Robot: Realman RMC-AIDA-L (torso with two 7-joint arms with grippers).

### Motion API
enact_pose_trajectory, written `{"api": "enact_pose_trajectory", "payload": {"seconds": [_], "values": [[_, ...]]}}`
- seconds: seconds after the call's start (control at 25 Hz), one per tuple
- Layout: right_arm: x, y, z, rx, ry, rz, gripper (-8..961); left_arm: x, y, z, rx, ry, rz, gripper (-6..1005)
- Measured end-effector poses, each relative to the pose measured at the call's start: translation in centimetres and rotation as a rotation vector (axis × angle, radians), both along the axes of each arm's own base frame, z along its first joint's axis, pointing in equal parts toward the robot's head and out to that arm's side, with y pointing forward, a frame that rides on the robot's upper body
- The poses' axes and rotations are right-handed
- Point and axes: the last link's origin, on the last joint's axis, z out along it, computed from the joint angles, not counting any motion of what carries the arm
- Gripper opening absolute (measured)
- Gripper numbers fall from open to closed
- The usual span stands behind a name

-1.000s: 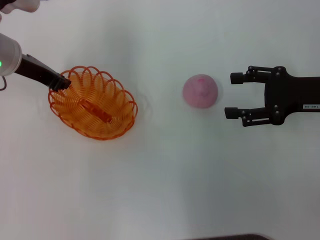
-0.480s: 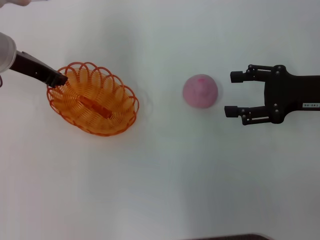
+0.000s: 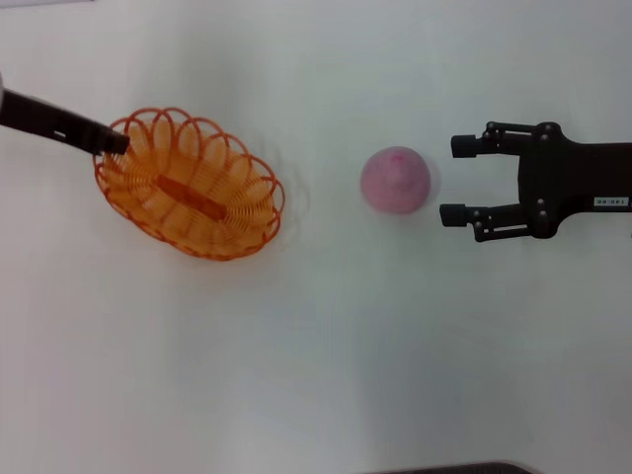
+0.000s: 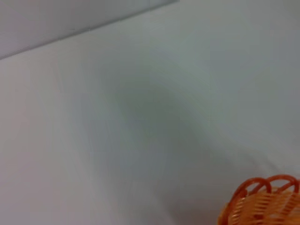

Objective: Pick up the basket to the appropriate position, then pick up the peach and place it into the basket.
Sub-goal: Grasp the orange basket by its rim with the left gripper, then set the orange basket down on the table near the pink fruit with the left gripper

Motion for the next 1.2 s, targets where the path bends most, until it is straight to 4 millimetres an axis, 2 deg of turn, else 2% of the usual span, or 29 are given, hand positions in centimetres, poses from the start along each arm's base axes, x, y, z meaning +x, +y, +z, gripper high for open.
{"api": "enact_pose_trajectory", "payload": {"seconds": [0.2, 0.4, 0.84, 1.2], "values": [[-0.2, 0.2, 0.0, 0.001, 0.000, 0.006, 882, -0.3, -0.2, 1.8, 0.024, -0.112, 0.058, 92], [-0.4, 0.4, 0.0, 0.001, 0.000, 0.013, 882, -0.5, -0.2, 2.7, 0.043, -0.150, 0.106, 63], [-0.8, 0.8, 0.0, 0.005, 0.002, 0.025, 882, -0.6, -0.5, 2.3, 0.062, -0.194, 0.220, 57], [-1.4, 1.3, 0.4, -0.006, 0.002, 0.046, 881, -1.9, -0.8, 1.9, 0.140, -0.237, 0.363, 56]]}}
